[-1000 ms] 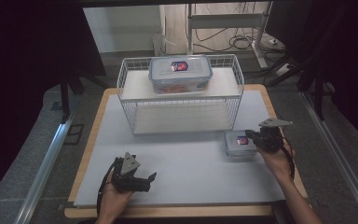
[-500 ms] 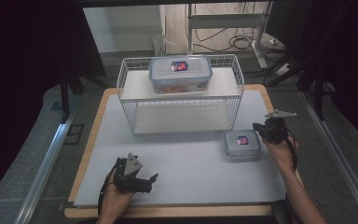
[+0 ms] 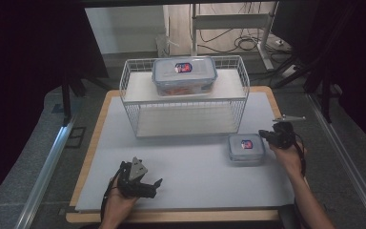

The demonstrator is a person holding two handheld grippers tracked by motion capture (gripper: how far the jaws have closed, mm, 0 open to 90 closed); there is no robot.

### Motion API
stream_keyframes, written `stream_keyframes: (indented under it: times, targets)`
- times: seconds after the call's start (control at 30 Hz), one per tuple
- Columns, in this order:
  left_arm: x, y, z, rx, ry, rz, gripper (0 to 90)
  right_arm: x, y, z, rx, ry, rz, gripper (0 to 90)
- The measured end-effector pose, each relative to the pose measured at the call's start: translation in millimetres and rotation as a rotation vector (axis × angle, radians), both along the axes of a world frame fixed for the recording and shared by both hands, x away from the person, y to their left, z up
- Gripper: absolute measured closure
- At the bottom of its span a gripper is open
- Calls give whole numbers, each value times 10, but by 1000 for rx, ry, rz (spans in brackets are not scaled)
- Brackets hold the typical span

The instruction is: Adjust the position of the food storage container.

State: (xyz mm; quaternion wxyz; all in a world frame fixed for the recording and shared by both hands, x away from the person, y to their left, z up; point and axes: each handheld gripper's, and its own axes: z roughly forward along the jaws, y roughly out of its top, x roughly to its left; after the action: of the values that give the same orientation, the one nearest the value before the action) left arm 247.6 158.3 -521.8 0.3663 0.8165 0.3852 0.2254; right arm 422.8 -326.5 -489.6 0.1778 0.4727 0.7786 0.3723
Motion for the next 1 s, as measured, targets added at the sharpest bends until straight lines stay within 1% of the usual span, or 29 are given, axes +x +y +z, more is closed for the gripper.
stream_keyframes:
  times: [0.07,0.2,0.3,0.37,0.43,0.5,0.7,0.83,0.87,0.9,0.93,0.97,1.0]
  targets:
    - [-1,-6,1,6,2,-4,27,-22,43,-1,1,6,17,897]
    - [-3,-17,0,16,4,-10,27,-66,189,-6,-3,9,59,897]
    - [-4,-20,3,21,5,-14,29,-106,314,-4,-9,19,92,897]
    - [-3,-21,0,25,4,-17,30,-149,397,-7,-3,31,107,897]
    - [-4,-22,0,27,4,-18,30,-168,422,-8,1,36,114,897]
    - [-6,-23,1,25,3,-18,30,-228,481,-10,0,43,133,897]
    - [-8,-33,3,33,5,-24,31,-306,535,-12,12,61,150,897]
    - [-8,-41,1,36,7,-27,32,-333,554,-10,3,60,168,896]
    - [-10,-41,1,38,6,-27,32,-342,538,-5,5,66,165,896]
    - [-13,-41,1,39,5,-27,32,-377,488,2,-16,57,149,896]
    - [-15,-40,2,39,5,-26,32,-377,488,2,-16,57,149,896]
    - [-12,-39,1,36,4,-27,32,-395,465,5,-27,57,142,896]
    - [-12,-36,3,40,5,-28,33,-426,419,6,-29,62,130,896]
